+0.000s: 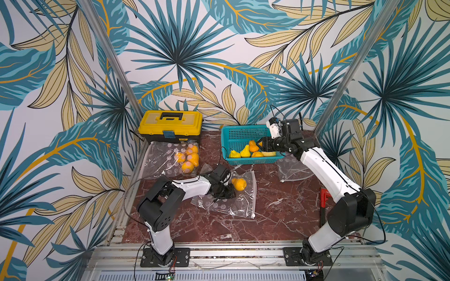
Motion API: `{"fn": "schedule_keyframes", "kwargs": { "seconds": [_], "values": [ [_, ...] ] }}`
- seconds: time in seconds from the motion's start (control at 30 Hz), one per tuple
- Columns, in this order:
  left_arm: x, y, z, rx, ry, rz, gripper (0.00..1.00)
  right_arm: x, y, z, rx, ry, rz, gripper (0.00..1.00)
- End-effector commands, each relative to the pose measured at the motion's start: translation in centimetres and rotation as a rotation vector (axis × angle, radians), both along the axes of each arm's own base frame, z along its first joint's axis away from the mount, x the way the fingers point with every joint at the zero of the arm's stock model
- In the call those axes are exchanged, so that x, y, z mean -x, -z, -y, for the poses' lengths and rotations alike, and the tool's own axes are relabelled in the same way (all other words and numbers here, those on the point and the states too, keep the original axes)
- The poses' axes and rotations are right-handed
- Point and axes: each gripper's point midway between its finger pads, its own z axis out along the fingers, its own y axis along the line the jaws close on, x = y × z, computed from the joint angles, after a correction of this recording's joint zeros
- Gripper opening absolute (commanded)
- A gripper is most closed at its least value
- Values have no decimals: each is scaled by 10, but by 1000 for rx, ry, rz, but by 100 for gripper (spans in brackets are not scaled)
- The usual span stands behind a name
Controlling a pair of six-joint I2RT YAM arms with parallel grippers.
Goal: Open the zip-top bag and take out the pear
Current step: Place the pear in the basket, then pick up the pear from the zipper food storage bag.
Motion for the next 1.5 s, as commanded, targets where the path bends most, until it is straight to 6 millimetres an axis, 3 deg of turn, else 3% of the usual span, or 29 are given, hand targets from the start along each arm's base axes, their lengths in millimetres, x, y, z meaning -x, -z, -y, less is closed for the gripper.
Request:
{"fn": "schedule_keyframes", "kwargs": {
  "seconds": [0.0,0.13,0.33,0.53,0.73,0.9,1.23,1.33,1.47],
  "values": [
    [4,11,-6,-50,13,-16,37,31,13,8,-1,22,-61,59],
    [4,7,-9,-56,7,2,37,62,42,14,-18,38,-129,58],
    [7,5,-13,-61,7,13,37,93,95,10,-95,47,-267,45],
    [7,5,-13,-63,12,17,37,104,142,-2,-196,51,-349,28],
    [7,-2,-13,-51,14,33,37,101,177,-22,-268,26,-402,26],
    [4,-19,-11,-31,21,68,40,96,198,-43,-337,-20,-450,26],
    [-23,-68,-12,-49,-4,179,41,98,215,-45,-338,-22,-482,25],
    [-36,-76,-16,-54,-24,205,41,96,212,-46,-333,-27,-472,25],
    [-48,-72,-25,-64,-55,195,41,93,215,-50,-332,-35,-485,25]
  ]
}}
